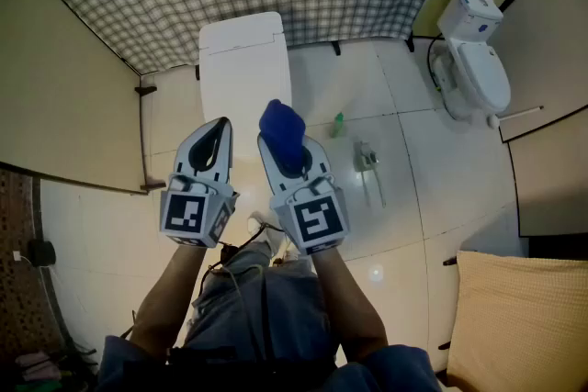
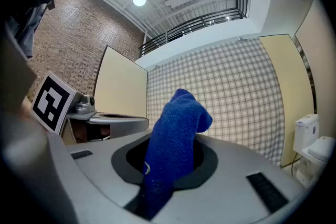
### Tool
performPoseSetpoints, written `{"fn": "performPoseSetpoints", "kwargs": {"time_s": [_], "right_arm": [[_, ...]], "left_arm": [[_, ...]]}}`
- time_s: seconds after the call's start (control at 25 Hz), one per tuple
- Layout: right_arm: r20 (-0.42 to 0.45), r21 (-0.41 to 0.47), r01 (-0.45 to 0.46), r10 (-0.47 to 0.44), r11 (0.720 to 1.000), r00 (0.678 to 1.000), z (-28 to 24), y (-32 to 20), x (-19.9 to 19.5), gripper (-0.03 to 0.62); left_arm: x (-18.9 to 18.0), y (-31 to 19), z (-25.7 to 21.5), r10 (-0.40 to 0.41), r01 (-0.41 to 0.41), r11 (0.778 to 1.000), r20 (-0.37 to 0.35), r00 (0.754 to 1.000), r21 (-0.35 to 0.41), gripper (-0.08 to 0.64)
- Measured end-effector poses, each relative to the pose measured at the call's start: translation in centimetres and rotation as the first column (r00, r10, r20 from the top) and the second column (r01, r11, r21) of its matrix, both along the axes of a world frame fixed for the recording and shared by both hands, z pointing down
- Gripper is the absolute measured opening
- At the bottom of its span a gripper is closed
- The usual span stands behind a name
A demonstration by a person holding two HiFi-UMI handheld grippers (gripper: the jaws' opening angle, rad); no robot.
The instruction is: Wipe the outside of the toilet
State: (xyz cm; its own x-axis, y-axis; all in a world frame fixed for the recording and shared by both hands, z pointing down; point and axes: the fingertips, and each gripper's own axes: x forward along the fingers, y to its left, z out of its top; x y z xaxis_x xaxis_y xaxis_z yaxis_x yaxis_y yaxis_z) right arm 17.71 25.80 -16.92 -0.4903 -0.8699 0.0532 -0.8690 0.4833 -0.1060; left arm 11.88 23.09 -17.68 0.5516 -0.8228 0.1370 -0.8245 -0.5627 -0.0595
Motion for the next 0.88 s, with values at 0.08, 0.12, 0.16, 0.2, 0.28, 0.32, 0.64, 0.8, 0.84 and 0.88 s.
{"fn": "performPoseSetpoints", "kwargs": {"time_s": [0.08,0.12,0.16,0.2,0.28,0.32,0.64,0.8,0.84,0.88], "right_arm": [[-0.011,0.004,0.002,-0.002,1.0,1.0,1.0,-2.5,0.7,0.074],[-0.015,0.009,0.004,-0.004,1.0,1.0,1.5,-3.8,0.9,0.074],[-0.017,0.015,0.006,-0.006,1.0,1.0,1.9,-5.0,1.1,0.075],[-0.019,0.021,0.008,-0.007,1.0,1.0,2.3,-6.3,1.3,0.074],[-0.025,0.024,0.001,0.0,1.0,1.0,3.1,-8.6,1.8,0.075],[-0.031,0.022,-0.007,0.008,1.0,0.999,3.5,-9.8,2.2,0.074],[-0.058,-0.015,-0.04,0.039,0.999,0.998,5.0,-19.2,4.7,0.075],[-0.027,-0.032,-0.014,0.014,0.999,1.0,8.4,-23.2,6.0,0.075],[-0.019,-0.034,-0.006,0.005,0.999,1.0,9.4,-24.4,6.6,0.075],[-0.012,-0.033,0.003,-0.003,0.999,1.0,10.4,-25.8,7.4,0.075]], "left_arm": [[0.7,-2.5,0.7,-0.004,0.005,1.0,-0.02,1.0,0.012,0.012],[1.0,-3.8,1.0,-0.007,0.007,1.0,-0.028,1.0,0.017,0.012],[1.3,-5.1,1.4,-0.01,0.01,1.0,-0.035,0.999,0.02,0.012],[1.6,-6.3,1.8,-0.011,0.012,1.0,-0.041,0.999,0.019,0.012],[2.4,-8.9,2.9,-0.002,0.003,1.0,-0.052,0.999,0.015,0.012],[2.7,-10.2,3.6,0.007,-0.006,1.0,-0.058,0.998,0.016,0.012],[7.4,-20.0,4.9,0.07,-0.073,0.997,-0.099,0.993,-0.027,0.012],[9.3,-23.9,8.0,0.052,-0.054,0.998,-0.079,0.996,-0.032,0.012],[10.0,-25.0,8.9,0.044,-0.047,0.998,-0.075,0.996,-0.039,0.012],[10.8,-26.3,9.8,0.034,-0.038,0.998,-0.074,0.997,-0.044,0.012]]}}
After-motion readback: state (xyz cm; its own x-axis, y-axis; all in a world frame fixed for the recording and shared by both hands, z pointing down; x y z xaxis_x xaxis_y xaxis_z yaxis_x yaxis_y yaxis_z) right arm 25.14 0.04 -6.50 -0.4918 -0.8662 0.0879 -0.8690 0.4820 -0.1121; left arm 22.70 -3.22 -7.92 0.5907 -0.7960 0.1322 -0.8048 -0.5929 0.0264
